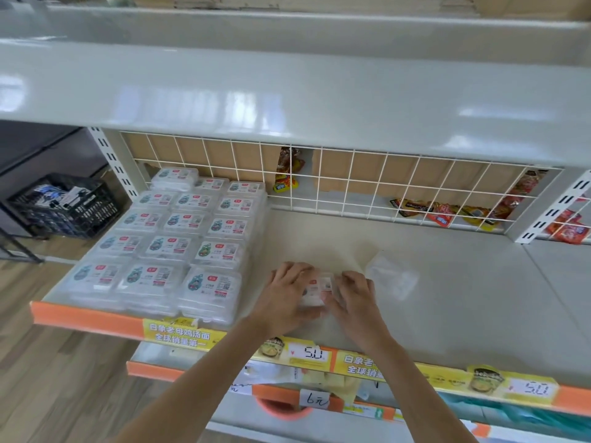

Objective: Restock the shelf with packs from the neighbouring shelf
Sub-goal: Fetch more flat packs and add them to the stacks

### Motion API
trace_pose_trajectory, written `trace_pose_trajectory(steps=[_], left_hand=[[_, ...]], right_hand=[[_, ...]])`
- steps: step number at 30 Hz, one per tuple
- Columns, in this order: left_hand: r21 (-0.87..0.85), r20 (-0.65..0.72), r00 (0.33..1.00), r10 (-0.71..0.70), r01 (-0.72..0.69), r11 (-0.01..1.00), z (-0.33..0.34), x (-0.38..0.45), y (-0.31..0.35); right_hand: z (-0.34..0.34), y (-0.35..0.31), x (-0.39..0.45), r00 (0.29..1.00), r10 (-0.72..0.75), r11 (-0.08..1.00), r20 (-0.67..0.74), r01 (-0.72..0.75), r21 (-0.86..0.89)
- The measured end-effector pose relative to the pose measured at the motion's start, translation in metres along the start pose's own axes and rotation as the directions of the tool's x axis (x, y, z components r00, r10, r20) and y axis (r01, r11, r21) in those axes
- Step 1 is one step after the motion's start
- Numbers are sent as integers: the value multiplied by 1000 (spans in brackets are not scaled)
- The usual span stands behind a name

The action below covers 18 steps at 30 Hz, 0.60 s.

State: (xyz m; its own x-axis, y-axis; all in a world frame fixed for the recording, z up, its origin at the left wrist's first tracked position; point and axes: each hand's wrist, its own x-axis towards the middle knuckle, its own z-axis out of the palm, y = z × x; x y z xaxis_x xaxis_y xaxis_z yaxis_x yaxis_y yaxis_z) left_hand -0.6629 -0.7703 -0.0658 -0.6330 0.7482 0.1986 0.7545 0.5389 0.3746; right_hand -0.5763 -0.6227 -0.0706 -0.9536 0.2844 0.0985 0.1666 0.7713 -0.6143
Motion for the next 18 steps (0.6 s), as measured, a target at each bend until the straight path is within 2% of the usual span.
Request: trace_pose_trajectory(steps=[3, 6, 8, 10, 12, 16, 18], left_hand=[[190, 70, 997, 15, -28, 981, -14, 13, 7], [203, -10, 1000, 12, -9, 979, -43, 17, 8], [159, -66, 998, 13, -2, 987, -66, 14, 3], [143, -97, 995, 3, 11, 990, -89, 12, -9], [178, -110, 993, -44, 64, 982, -110, 11, -29], [325, -79, 976, -204, 219, 920, -141, 22, -77], [334, -84, 962, -259, 272, 902, -146, 30, -95]], right_hand=[[-2, -3, 0, 999, -48, 999, -16, 49, 20], [-2, -13, 5, 989, -54, 991, -135, 70, 115], [5, -26, 12, 988, -125, 991, -94, 130, 44], [20, -39, 20, 968, -251, 965, 23, 252, -65], [35, -49, 24, 961, -262, 952, 90, 273, -137], [53, -48, 24, 964, -264, 951, -40, 253, -178], [55, -48, 24, 966, -256, 955, -29, 249, -159]])
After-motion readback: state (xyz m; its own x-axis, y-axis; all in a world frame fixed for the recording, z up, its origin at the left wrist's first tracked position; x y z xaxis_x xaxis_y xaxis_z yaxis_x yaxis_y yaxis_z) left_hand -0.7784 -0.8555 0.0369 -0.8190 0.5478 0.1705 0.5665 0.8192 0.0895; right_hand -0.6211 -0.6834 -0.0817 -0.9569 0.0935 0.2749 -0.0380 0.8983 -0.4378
